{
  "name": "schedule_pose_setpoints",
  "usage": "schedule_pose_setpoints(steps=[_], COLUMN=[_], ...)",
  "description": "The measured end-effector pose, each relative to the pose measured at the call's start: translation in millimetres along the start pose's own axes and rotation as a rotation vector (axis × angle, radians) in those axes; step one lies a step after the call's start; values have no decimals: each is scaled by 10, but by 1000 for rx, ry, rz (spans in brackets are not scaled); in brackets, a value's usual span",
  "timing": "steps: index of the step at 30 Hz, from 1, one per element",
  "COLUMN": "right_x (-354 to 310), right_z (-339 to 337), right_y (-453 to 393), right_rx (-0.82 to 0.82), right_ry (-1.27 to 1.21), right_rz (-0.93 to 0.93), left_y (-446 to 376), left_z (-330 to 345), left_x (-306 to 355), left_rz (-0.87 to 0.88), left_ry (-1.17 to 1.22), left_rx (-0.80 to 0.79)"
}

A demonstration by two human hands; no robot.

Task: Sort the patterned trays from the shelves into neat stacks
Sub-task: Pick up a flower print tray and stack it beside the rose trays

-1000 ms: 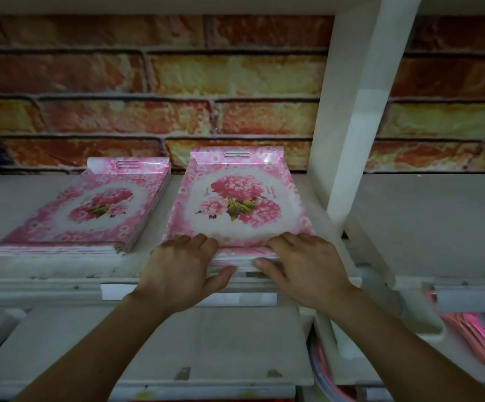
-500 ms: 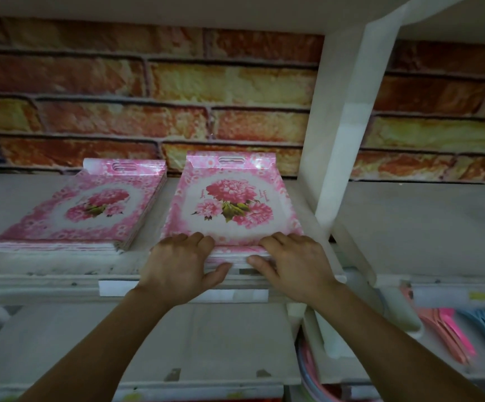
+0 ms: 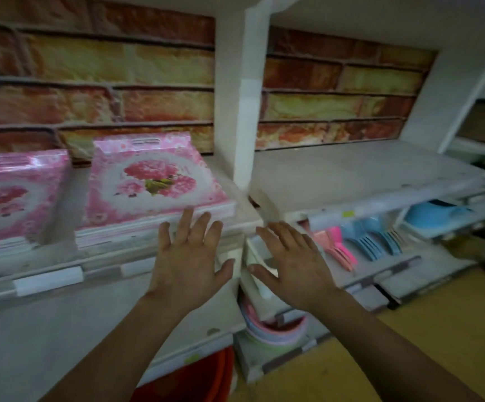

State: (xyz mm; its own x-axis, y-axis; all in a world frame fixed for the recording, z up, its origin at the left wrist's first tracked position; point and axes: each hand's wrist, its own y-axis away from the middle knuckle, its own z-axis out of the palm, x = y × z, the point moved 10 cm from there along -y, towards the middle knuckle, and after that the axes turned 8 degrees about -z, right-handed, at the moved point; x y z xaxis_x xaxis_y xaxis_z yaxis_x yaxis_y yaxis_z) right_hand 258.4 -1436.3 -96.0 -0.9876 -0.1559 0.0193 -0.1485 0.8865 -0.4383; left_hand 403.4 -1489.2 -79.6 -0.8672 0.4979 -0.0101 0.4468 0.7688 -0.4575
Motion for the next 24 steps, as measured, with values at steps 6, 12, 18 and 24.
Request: schedule_pose_setpoints(steps=[6,12,18,24], right_x=[556,1144,2019,2812], right_z=[-118,-396,-802,-1240], right_y=[930,1854,3001,4044], right_rx=[-162,-166,-170,-134], right_ry=[28,3,4,31], right_rz=[198,367,541,658], left_y=[233,287,473,713], left_z=[211,192,202,240], left_x=[831,1942,3382,4869], left_rz=[128,248,383,486], left_ry=[52,80,107,161], left_rx=[-127,-177,-221,-284])
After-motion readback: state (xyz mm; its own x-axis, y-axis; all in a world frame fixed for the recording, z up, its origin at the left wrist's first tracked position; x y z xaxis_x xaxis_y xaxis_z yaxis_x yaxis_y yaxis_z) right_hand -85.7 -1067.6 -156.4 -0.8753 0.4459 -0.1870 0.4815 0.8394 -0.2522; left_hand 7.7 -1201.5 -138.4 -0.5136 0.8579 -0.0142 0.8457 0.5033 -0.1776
